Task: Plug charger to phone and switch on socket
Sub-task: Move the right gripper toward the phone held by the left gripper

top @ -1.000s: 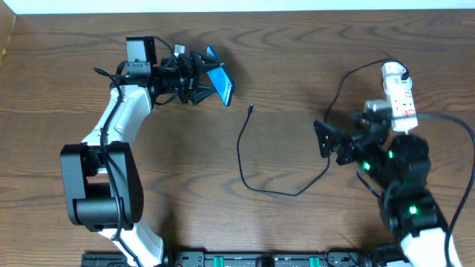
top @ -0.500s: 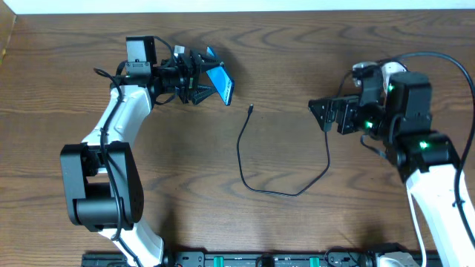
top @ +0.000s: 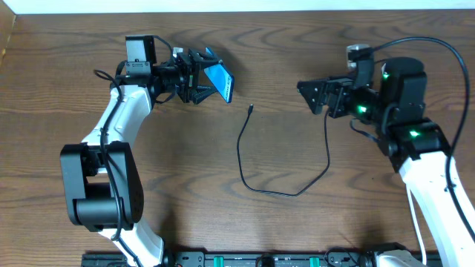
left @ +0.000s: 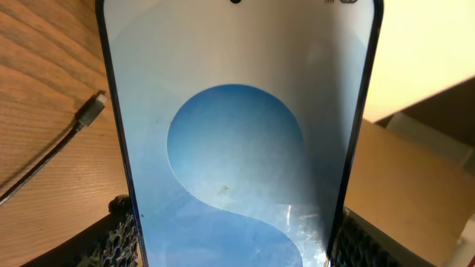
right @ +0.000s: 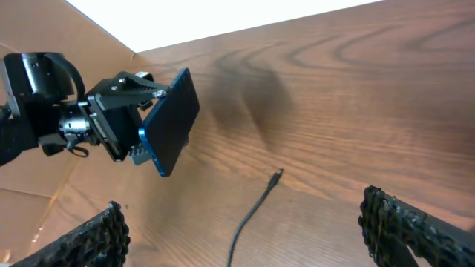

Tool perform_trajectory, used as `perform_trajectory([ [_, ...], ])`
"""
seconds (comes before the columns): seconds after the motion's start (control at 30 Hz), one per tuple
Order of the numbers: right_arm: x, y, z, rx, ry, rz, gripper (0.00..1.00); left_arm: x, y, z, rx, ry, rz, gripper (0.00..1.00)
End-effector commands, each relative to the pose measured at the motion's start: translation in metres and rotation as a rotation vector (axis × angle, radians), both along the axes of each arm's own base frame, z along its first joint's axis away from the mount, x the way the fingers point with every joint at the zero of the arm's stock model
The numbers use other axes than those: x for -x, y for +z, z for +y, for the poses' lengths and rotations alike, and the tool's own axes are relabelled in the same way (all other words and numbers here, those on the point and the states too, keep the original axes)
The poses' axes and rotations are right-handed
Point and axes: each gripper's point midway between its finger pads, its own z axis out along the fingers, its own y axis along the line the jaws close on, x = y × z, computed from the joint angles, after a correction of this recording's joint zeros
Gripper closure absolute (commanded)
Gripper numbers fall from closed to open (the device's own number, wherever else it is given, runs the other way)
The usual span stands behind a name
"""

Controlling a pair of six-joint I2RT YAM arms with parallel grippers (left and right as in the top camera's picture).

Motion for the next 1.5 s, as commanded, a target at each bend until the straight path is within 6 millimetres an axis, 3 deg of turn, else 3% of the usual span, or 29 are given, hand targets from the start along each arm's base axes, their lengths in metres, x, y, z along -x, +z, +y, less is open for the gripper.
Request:
perform_trajectory([
  [0.0, -0.004, -0.01, 0.017, -0.057, 0.005, 0.078, 0.03, -0.002, 0.015, 0.001, 0.022, 0.031, 0.015, 0.29],
  [0.2, -0.009, -0.026, 0.044, -0.079, 0.045, 0.12, 0.04, -0.004, 0.013, 0.003, 0.019, 0.055, 0.04, 0.3],
  [0.33, -0.012, -0.033, 0.049, -0.069, 0.025, 0.132, 0.05, -0.005, 0.012, 0.004, 0.029, 0.077, 0.075, 0.3],
  [0.63, -0.018, -0.048, 0.034, -0.033, -0.103, 0.194, 0.05, -0.004, 0.012, 0.004, 0.08, 0.127, 0.186, 0.3],
  [1.47, -0.017, -0.049, 0.034, -0.032, -0.101, 0.197, 0.04, -0.003, 0.014, 0.002, 0.098, 0.122, 0.204, 0.3],
])
